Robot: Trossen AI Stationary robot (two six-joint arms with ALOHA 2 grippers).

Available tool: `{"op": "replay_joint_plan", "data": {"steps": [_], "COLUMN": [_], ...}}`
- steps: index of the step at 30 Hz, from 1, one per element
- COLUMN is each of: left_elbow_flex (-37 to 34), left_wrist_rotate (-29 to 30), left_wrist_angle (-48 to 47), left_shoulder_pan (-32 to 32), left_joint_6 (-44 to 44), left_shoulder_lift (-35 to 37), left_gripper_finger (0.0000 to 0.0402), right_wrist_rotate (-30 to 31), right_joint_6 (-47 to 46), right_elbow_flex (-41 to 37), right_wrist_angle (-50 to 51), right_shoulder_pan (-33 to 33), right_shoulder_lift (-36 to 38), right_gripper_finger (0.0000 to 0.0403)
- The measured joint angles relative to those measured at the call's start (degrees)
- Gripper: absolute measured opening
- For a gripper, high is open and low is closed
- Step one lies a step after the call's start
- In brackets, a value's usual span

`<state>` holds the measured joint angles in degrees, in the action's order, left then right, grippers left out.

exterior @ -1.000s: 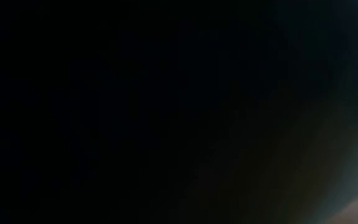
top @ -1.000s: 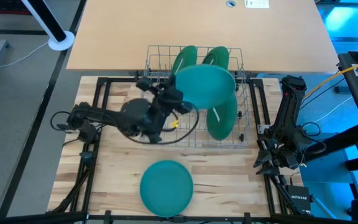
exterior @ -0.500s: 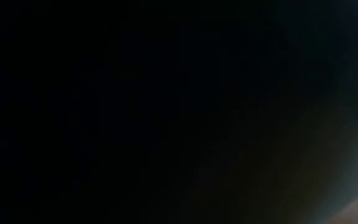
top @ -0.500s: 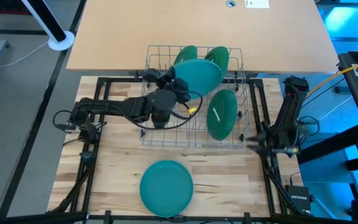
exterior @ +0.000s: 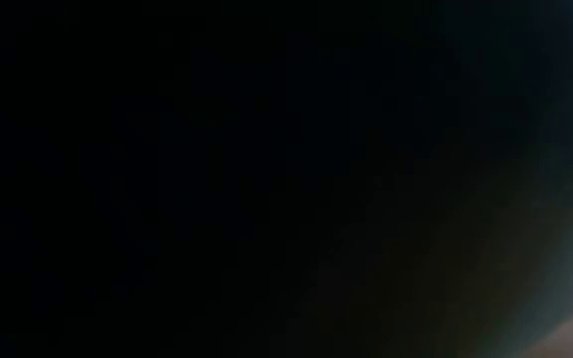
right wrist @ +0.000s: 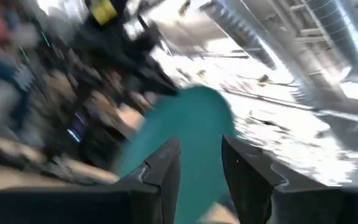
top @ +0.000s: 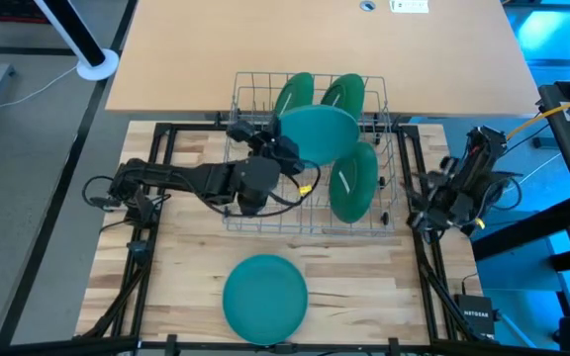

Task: Sort dishes
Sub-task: Put the top blue plate into the dish rack

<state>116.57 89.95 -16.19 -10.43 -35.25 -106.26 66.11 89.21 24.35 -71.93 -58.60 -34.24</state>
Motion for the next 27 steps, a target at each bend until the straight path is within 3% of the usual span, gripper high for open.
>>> {"op": "replay_joint_plan", "data": {"steps": [5, 21, 24, 27], "left_elbow_flex": [0.0, 0.0, 0.0, 0.0], "left_wrist_rotate": [0.02, 0.04, 0.04, 0.04], "left_wrist_angle": [0.07, 0.04, 0.08, 0.04], "left_shoulder_pan": [-2.19, -4.16, -4.16, -4.16], "left_joint_6": [0.95, 1.78, 1.97, 1.89], "left_shoulder_lift": [0.0, 0.0, 0.0, 0.0], "left_gripper_finger": [0.0, 0.0, 0.0, 0.0], "right_wrist_rotate": [2.37, 2.71, -1.34, -8.94], "right_joint_6": [8.91, 5.23, 1.13, -6.88], "right_elbow_flex": [9.17, 22.28, 27.85, 34.39], "right_wrist_angle": [9.26, 36.49, 45.86, 61.54], "right_shoulder_pan": [4.46, 18.12, 19.0, 18.94], "right_shoulder_lift": [0.07, 0.02, -0.03, -1.1], "right_gripper_finger": [0.0122, 0.0122, 0.0122, 0.0122]}}
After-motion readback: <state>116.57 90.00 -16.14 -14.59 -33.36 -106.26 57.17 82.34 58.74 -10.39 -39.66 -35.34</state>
